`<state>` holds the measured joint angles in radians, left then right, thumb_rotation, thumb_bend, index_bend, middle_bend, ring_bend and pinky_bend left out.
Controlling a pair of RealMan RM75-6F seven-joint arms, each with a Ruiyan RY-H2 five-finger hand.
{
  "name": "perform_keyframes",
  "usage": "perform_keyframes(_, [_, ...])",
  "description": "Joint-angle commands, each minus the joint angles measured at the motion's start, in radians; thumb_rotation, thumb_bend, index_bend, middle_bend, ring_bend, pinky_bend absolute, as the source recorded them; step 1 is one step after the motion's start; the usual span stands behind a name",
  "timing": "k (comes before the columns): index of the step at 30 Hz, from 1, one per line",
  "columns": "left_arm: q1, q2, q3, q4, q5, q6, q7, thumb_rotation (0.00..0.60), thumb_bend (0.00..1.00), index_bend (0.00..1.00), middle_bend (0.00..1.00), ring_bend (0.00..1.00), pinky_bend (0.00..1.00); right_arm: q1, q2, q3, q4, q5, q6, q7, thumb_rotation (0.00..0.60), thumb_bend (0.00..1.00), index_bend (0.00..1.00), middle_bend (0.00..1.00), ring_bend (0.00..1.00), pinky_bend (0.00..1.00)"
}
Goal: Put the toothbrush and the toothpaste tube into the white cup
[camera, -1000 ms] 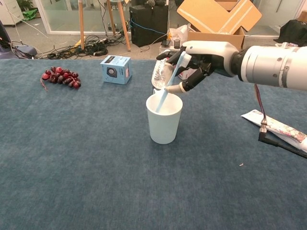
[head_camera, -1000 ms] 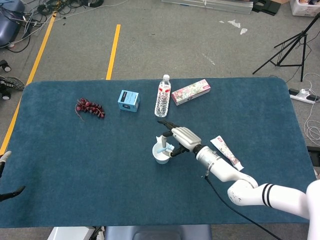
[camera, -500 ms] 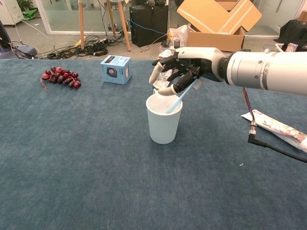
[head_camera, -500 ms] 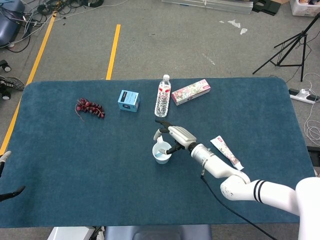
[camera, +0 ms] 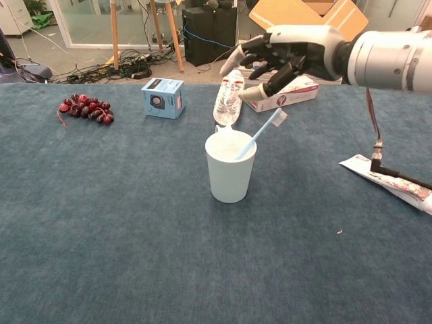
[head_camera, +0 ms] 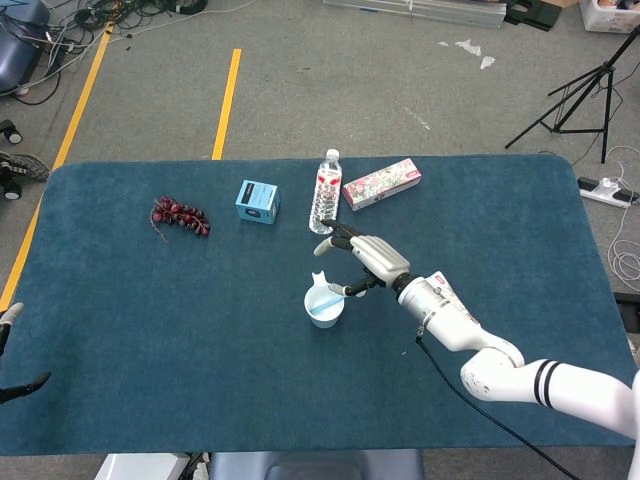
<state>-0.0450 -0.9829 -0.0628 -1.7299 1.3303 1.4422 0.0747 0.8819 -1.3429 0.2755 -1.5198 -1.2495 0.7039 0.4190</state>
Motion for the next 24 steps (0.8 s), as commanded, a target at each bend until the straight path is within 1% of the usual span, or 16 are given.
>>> perform_keyframes(1, [0.000,-0.001,0.000,0.002,-0.001,-0.001,0.000,0.600,0.00,0.09,0.16,0.07,0.18,-0.023,0.073,-0.007,-0.045,-0.004,0.039,-0.091,0.600,0.15,0.33,0.01,0.00,0.14])
perform_keyframes(6, [-0.003,-0.003,-0.001,0.000,-0.005,-0.004,0.010,0.600,0.00,0.09,0.16,0.07,0.18,-0.070,0.184,-0.018,-0.128,0.061,0.116,-0.273,0.600,0.13,0.33,0.08,0.00,0.13])
perform_keyframes(8, [-0.004,-0.005,-0.001,-0.001,-0.006,-0.004,0.014,0.600,0.00,0.09,0.16,0.07,0.18,-0.092,0.228,-0.029,-0.166,0.099,0.158,-0.368,0.600,0.13,0.33,0.15,0.01,0.17])
perform_keyframes(10, [-0.004,-0.006,-0.001,0.000,-0.007,-0.004,0.019,0.600,0.00,0.09,0.16,0.07,0.18,-0.109,0.262,-0.040,-0.201,0.134,0.190,-0.447,0.600,0.15,0.33,0.24,0.07,0.26])
perform_keyframes(12, [-0.004,-0.007,-0.001,0.000,-0.009,-0.005,0.022,0.600,0.00,0.09,0.16,0.07,0.18,-0.126,0.294,-0.056,-0.240,0.173,0.219,-0.525,0.600,0.18,0.33,0.36,0.18,0.39])
perform_keyframes(14, [-0.006,-0.010,0.000,0.001,-0.009,-0.007,0.026,0.600,0.00,0.09,0.16,0.07,0.18,-0.144,0.340,-0.076,-0.299,0.240,0.238,-0.608,0.600,0.21,0.33,0.51,0.34,0.56])
perform_keyframes(15, [-0.006,-0.011,0.001,0.000,-0.008,-0.009,0.028,0.600,0.00,0.09,0.16,0.07,0.18,-0.150,0.362,-0.085,-0.330,0.274,0.241,-0.637,0.600,0.23,0.33,0.55,0.38,0.60])
perform_keyframes(16, [-0.008,-0.012,0.001,0.000,-0.007,-0.011,0.032,0.600,0.00,0.09,0.16,0.07,0.18,-0.160,0.398,-0.100,-0.379,0.333,0.239,-0.670,0.600,0.24,0.33,0.61,0.44,0.66])
perform_keyframes(17, [-0.009,-0.014,0.001,-0.001,-0.007,-0.012,0.034,0.600,0.00,0.09,0.16,0.07,0.18,-0.163,0.426,-0.107,-0.417,0.373,0.238,-0.689,0.600,0.26,0.33,0.64,0.47,0.69])
perform_keyframes(19, [-0.010,-0.016,0.003,-0.002,-0.007,-0.014,0.040,0.600,0.00,0.09,0.16,0.07,0.18,-0.169,0.474,-0.118,-0.487,0.453,0.242,-0.713,0.600,0.27,0.33,0.66,0.49,0.71])
perform_keyframes(24, [-0.012,-0.020,0.005,-0.004,-0.003,-0.014,0.048,0.600,0.00,0.09,0.16,0.07,0.18,-0.192,0.535,-0.146,-0.578,0.559,0.264,-0.734,0.600,0.31,0.33,0.67,0.50,0.72])
